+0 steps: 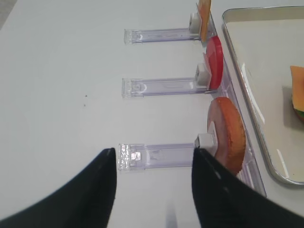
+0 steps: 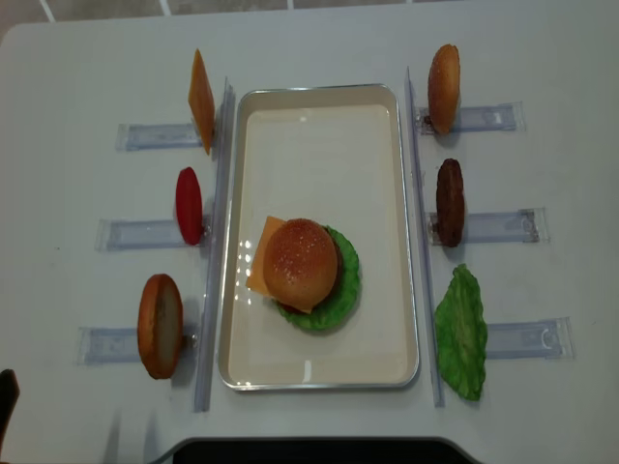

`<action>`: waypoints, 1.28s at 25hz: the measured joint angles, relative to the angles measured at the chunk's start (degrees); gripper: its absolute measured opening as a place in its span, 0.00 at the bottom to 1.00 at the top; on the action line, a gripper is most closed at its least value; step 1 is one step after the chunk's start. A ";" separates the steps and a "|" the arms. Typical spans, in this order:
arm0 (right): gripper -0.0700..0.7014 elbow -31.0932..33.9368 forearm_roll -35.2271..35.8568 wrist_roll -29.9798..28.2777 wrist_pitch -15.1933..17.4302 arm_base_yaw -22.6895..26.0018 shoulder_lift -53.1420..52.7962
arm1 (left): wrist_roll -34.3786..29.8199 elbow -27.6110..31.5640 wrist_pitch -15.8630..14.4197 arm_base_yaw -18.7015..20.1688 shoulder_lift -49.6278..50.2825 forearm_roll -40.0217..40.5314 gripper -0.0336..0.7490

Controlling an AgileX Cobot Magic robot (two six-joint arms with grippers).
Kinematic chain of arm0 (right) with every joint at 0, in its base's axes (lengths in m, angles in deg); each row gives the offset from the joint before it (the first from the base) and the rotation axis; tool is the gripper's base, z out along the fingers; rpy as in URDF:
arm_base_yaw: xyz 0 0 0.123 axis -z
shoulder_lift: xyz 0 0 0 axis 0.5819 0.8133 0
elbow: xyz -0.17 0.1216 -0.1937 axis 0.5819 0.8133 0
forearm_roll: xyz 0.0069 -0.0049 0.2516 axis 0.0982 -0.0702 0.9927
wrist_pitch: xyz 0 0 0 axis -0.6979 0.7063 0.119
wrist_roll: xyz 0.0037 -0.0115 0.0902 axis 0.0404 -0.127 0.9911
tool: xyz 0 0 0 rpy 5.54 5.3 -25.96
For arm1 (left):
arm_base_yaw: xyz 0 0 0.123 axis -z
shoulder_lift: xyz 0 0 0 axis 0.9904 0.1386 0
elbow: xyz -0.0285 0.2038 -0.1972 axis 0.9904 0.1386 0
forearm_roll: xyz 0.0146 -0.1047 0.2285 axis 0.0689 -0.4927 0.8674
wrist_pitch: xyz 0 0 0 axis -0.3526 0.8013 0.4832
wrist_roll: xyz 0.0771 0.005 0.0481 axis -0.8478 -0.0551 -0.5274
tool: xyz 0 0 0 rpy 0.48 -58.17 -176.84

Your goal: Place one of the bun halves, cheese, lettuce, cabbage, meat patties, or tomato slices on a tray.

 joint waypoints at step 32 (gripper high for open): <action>0.65 21.19 0.71 5.34 -2.00 0.00 -25.65 | 0.00 0.00 0.00 0.00 0.00 0.00 0.54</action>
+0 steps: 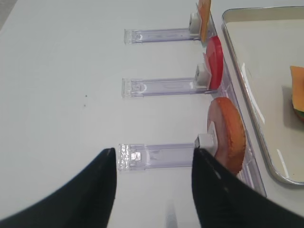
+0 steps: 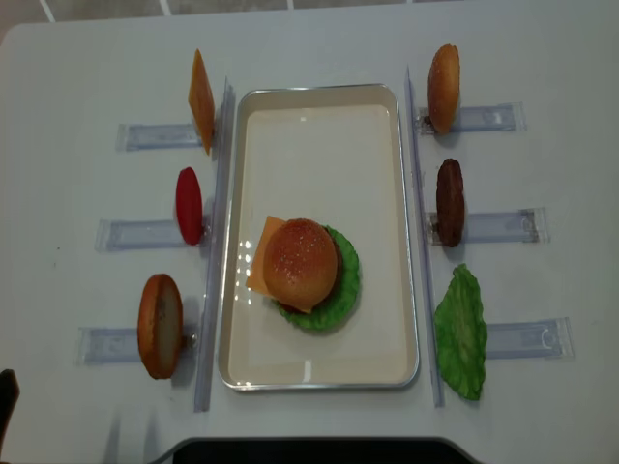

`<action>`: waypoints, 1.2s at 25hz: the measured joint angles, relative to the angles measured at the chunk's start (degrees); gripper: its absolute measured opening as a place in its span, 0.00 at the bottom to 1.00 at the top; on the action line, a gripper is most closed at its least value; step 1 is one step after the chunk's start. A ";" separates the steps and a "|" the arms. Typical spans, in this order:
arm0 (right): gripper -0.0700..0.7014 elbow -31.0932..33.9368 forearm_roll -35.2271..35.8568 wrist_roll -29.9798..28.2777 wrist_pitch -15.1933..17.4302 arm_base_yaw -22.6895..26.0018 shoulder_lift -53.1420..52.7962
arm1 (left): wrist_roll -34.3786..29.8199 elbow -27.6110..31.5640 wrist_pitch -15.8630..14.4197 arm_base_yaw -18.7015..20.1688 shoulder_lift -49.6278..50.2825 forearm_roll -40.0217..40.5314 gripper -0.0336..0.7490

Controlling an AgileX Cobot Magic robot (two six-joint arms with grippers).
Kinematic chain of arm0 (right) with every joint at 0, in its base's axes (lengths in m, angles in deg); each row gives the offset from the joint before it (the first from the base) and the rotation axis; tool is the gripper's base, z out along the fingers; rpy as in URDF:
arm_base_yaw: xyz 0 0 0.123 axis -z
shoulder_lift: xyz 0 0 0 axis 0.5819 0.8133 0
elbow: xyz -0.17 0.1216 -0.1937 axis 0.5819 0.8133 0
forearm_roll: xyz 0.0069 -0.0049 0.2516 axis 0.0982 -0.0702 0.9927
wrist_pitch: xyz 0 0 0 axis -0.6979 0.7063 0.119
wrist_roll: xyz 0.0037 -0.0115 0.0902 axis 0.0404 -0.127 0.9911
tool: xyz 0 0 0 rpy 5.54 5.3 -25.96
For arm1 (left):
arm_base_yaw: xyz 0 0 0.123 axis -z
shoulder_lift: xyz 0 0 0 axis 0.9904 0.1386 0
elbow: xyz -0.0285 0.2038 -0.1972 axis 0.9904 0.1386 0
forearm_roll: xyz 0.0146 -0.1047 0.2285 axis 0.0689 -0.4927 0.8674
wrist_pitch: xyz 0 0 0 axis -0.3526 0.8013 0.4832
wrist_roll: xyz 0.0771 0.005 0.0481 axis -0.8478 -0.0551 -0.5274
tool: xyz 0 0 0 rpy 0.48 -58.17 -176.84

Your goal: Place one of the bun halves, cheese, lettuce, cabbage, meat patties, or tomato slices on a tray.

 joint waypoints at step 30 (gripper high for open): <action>0.65 1.53 0.00 -0.32 -2.61 0.00 -2.25 | 0.00 0.00 0.00 0.00 0.00 0.00 0.54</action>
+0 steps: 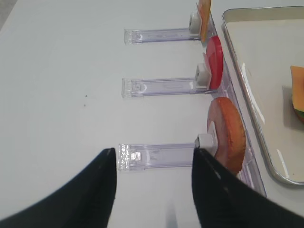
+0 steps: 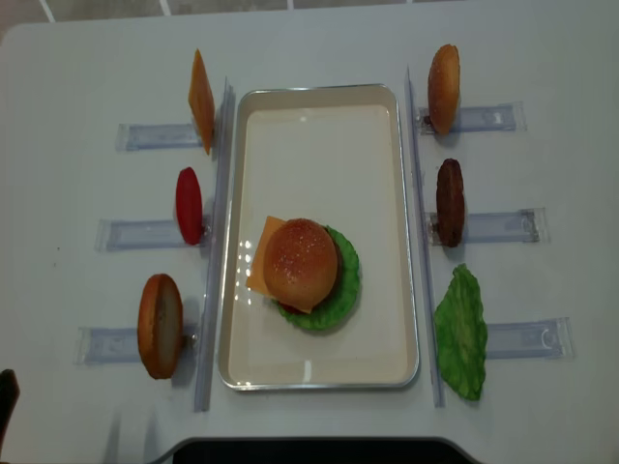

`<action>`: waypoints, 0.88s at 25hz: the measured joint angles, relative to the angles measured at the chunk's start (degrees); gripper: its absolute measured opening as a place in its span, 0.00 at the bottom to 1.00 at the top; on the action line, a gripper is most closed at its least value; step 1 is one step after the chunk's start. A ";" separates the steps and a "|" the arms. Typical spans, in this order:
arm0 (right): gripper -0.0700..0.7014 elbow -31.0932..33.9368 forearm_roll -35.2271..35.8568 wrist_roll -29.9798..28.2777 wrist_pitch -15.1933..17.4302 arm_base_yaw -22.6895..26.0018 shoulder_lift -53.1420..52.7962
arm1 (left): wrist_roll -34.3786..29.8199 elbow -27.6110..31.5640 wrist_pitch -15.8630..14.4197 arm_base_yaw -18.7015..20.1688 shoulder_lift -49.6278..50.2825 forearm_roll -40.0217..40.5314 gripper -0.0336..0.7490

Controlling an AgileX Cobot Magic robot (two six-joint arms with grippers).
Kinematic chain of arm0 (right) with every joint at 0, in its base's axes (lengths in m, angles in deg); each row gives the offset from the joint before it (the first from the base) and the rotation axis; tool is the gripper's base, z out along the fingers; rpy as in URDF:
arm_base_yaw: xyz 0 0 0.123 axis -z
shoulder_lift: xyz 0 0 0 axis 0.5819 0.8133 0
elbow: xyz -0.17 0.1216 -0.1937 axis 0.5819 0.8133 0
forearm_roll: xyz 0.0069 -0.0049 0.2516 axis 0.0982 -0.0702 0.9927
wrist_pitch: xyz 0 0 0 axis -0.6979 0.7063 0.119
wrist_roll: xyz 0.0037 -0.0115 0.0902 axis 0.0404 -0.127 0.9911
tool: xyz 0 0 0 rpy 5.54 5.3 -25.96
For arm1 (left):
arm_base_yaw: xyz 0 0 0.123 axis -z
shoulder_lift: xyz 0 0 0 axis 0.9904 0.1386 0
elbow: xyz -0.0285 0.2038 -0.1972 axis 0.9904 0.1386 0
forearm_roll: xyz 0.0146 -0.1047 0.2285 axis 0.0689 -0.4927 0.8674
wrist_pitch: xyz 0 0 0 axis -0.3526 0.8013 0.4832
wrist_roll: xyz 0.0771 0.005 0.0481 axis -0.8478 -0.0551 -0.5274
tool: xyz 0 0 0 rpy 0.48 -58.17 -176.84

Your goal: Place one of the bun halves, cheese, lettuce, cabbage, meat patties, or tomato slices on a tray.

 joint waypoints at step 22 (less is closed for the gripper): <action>0.65 0.00 0.00 -0.06 0.00 0.00 0.00 | 0.00 0.00 0.00 0.00 0.00 0.00 0.54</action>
